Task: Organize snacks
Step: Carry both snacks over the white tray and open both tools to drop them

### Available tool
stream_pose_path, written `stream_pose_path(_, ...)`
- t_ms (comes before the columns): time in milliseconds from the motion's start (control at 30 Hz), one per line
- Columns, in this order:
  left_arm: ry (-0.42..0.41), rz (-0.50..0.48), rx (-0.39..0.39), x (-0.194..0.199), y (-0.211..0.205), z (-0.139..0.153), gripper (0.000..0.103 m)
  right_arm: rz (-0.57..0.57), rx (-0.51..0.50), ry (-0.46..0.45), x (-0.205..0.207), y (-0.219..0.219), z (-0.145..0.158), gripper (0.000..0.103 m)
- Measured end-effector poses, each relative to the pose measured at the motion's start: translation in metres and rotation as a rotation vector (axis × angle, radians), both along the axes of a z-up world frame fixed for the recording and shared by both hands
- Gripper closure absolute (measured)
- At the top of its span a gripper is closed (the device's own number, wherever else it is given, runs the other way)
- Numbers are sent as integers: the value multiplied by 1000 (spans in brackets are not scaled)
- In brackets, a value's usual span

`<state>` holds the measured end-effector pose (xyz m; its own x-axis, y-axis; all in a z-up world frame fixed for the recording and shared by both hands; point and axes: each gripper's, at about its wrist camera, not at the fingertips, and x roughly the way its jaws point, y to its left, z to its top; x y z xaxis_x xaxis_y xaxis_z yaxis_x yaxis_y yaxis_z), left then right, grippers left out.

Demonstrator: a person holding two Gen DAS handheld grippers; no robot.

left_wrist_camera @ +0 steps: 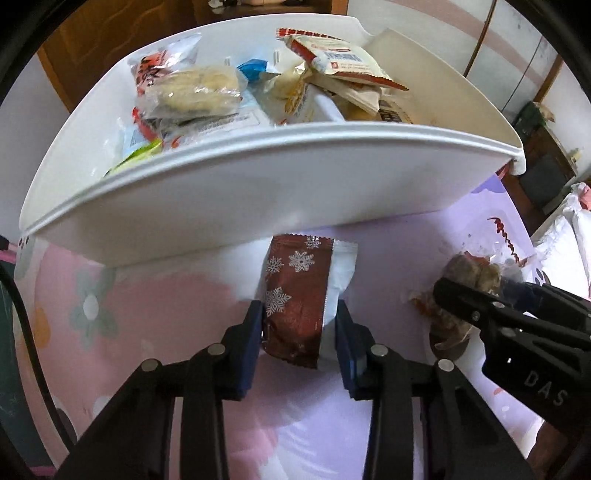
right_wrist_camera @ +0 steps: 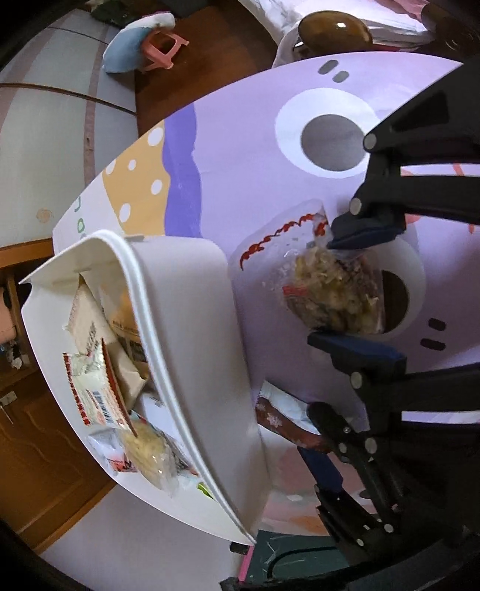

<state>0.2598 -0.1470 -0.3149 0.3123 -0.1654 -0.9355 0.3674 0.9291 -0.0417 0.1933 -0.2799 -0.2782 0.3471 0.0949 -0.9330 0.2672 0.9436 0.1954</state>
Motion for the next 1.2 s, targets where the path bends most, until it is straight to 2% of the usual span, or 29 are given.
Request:
stream_pose_path(233, 25, 8, -29, -29, 34, 14, 71, 37, 35, 42, -32, 8, -1, 62)
stream_pose_path(433, 2, -12, -45, -66, 52, 56, 71, 81, 53, 84, -61, 23, 5, 62)
stream_pose_path(567, -61, 5, -62, -72, 57, 100, 71, 126, 53, 59, -68, 38, 28, 62)
stream_pose_path(733, -160, 31, -76, -54, 64, 161, 71, 171, 27, -70, -48, 49, 89, 62)
stream_pose_path(967, -307, 48, -84, -11, 62, 239, 71, 178, -62, -315, -4, 45, 203, 62)
stream_pose_path(1100, -351, 71, -105, 9, 65, 269, 71, 162, -110, -412, 20, 42, 249, 62)
stream_pose_path(1200, -377, 84, -100, 24, 66, 280, 71, 143, -141, -462, 38, 41, 271, 62)
